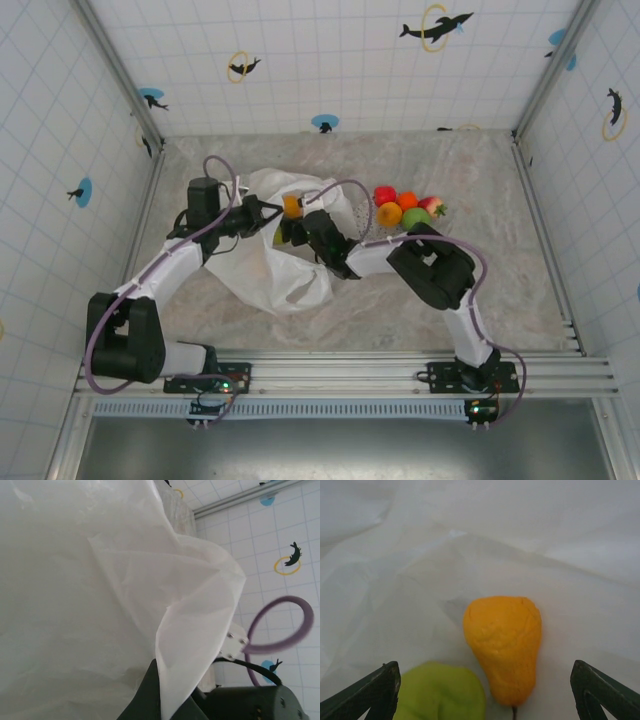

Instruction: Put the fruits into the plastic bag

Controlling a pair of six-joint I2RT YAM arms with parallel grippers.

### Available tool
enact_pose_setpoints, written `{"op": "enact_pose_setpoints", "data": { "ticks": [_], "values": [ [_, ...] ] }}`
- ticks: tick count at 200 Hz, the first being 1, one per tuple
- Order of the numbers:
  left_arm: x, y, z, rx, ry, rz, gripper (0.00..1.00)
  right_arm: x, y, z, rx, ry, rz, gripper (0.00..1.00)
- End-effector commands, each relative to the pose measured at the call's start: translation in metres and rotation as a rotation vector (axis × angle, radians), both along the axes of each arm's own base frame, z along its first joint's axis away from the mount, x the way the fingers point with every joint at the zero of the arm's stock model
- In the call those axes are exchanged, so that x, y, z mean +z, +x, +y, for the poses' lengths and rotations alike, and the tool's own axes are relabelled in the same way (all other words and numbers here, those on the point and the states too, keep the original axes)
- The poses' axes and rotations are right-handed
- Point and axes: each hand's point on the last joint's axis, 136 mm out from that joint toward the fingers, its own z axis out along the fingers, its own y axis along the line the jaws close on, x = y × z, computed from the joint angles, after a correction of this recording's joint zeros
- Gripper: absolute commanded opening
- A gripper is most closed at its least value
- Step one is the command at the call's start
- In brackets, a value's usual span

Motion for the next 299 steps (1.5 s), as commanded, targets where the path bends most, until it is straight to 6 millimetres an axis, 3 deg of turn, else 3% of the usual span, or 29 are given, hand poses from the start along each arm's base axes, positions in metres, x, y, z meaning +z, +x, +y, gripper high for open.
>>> {"op": "enact_pose_setpoints", "data": {
  "ticks": [1,52,145,209,266,299],
  "values": [
    [-0.009,0.002,0.004,0.01,0.019,0.009,0.0,0.016,-0.022,-0.005,0.087,-0.06,-0.019,0.89],
    [-0.013,0.004,0.006,0.016,0.028,0.018,0.0,0.002,-0.071,-0.023,0.296,-0.226,0.051,0.87],
    [-0.019,0.004,0.007,0.016,0.039,0.034,0.0,0.014,-0.096,-0.081,0.322,-0.469,0.05,0.87],
    [-0.017,0.004,0.007,0.015,0.039,0.029,0.0,0.035,-0.101,-0.113,0.31,-0.5,0.04,0.87],
    [-0.019,0.004,0.007,0.014,0.04,0.032,0.0,0.077,-0.083,-0.157,0.151,-0.439,-0.016,0.87],
    [-0.02,0.004,0.007,0.014,0.041,0.035,0.0,0.088,-0.068,-0.192,0.018,-0.424,-0.025,0.9]
  ]
}}
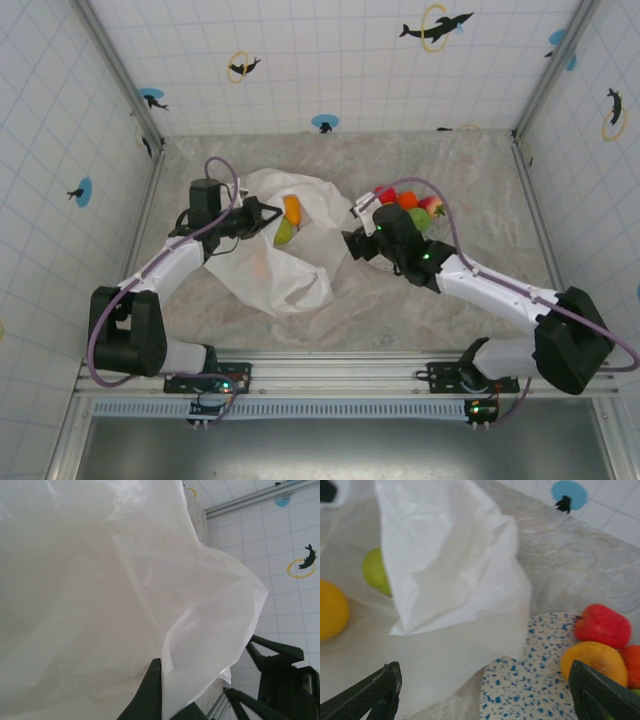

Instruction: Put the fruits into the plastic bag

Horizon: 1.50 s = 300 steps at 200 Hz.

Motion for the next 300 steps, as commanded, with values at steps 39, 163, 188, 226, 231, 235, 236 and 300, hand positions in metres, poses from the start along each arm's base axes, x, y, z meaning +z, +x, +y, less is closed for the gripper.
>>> {"op": "enact_pose_setpoints", "data": {
  "ticks": [39,163,188,226,231,235,236,300],
  "values": [
    [-0.006,0.0,0.003,0.003,0.015,0.011,0.0,-0.005,0.032,-0.085,-0.321,-0.072,-0.006,0.94],
    [-0.006,0.001,0.004,0.006,0.017,0.012,0.0,-0.086,0.068,-0.158,-0.492,-0.1,0.282,0.95],
    [-0.006,0.001,0.004,0.006,0.018,0.012,0.0,-0.098,0.074,-0.159,-0.499,-0.117,0.33,0.95],
    [-0.005,0.001,0.004,0.005,0.017,0.007,0.0,-0.113,0.081,-0.155,-0.486,-0.115,0.37,0.94],
    [-0.005,0.001,0.004,0.005,0.017,0.008,0.0,-0.115,0.082,-0.154,-0.484,-0.114,0.375,0.94],
    [-0.005,0.001,0.004,0.004,0.017,0.009,0.0,-0.116,0.082,-0.154,-0.483,-0.113,0.378,0.93],
    [-0.005,0.001,0.004,0.004,0.017,0.009,0.0,-0.116,0.083,-0.155,-0.483,-0.112,0.379,0.93],
    [-0.006,0.001,0.004,0.005,0.018,0.011,0.0,-0.129,0.095,-0.15,-0.467,-0.095,0.414,0.88]
  ]
}}
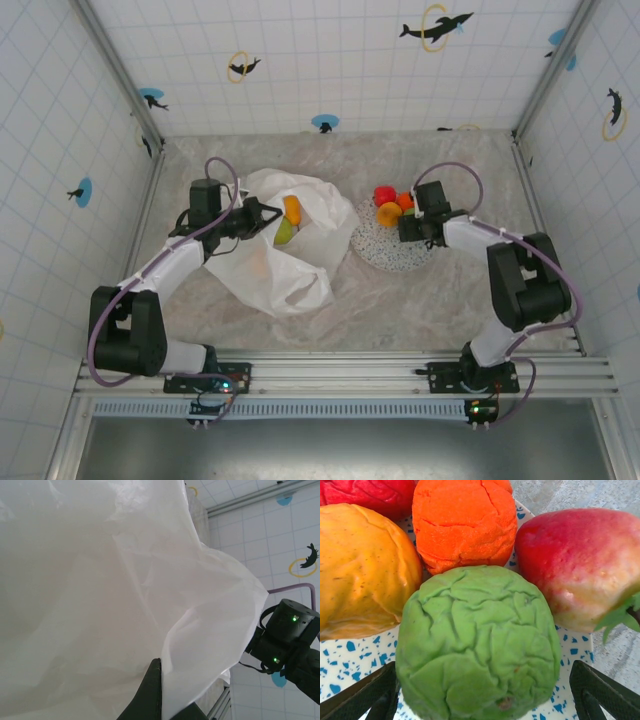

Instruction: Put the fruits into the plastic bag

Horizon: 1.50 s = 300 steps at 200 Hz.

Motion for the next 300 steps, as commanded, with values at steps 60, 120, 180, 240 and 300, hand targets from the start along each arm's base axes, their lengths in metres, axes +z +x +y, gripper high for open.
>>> {"op": "enact_pose_setpoints", "data": {
  "ticks": [60,120,180,240,300],
  "values": [
    [-0.005,0.001,0.004,0.006,0.014,0.011,0.0,-0.002,0.022,0.008,0.013,0.027,-0.002,0.84],
    [-0.005,0.002,0.005,0.007,0.014,0.008,0.0,-0.004,0.023,0.006,0.015,0.026,0.006,0.73],
    [-0.005,0.002,0.005,0.009,0.013,0.009,0.0,0.014,0.004,0.0,0.004,0.039,-0.032,0.66],
    [-0.006,0.002,0.005,0.009,0.013,0.013,0.0,0.064,-0.03,0.015,0.065,0.122,-0.175,0.65],
    [-0.006,0.002,0.005,0.009,0.011,0.015,0.0,0.104,-0.083,0.121,0.426,0.346,-0.333,0.64]
  ]
}}
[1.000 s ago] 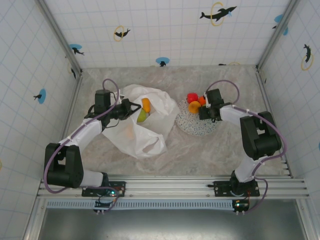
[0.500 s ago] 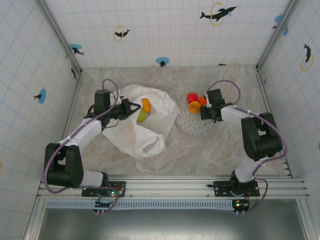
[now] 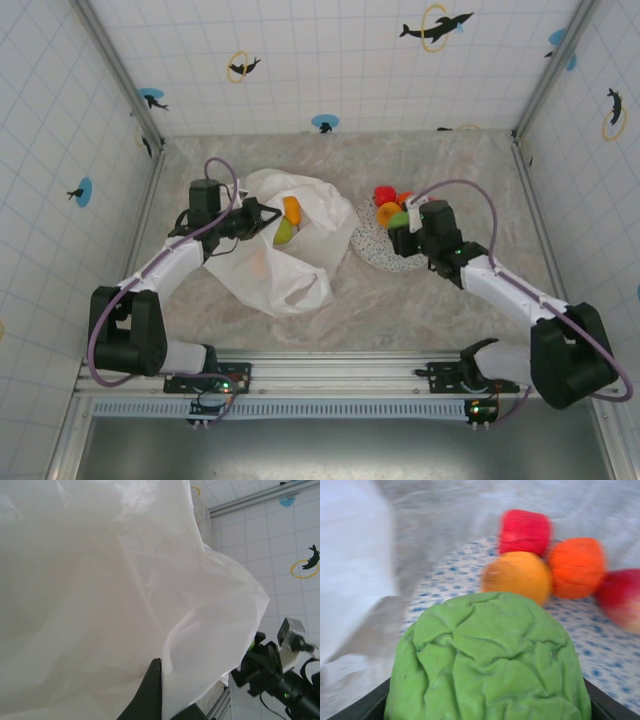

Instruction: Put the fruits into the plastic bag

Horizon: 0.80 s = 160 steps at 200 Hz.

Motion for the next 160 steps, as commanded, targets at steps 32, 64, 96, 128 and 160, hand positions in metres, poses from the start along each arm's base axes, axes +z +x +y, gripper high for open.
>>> {"op": "enact_pose_setpoints", "data": {
  "ticks": [32,64,96,128,160],
  "values": [
    [-0.002,0.002,0.002,0.0,0.006,-0.001,0.0,0.012,-0.038,0.102,0.341,0.06,-0.089,0.64],
    [-0.002,0.002,0.002,0.002,0.004,0.0,0.0,-0.003,-0.044,0.141,0.435,0.018,-0.068,0.64],
    [-0.002,0.001,0.002,0.0,0.0,-0.001,0.0,-0.012,-0.036,0.175,0.487,0.024,-0.063,0.64],
    [0.0,0.001,0.001,-0.003,-0.002,-0.005,0.0,-0.014,-0.022,0.21,0.523,0.081,-0.059,0.64],
    [0.0,0.001,0.001,-0.002,-0.005,-0.003,0.0,-0.018,-0.006,0.241,0.5,0.17,-0.055,0.64]
  ]
}}
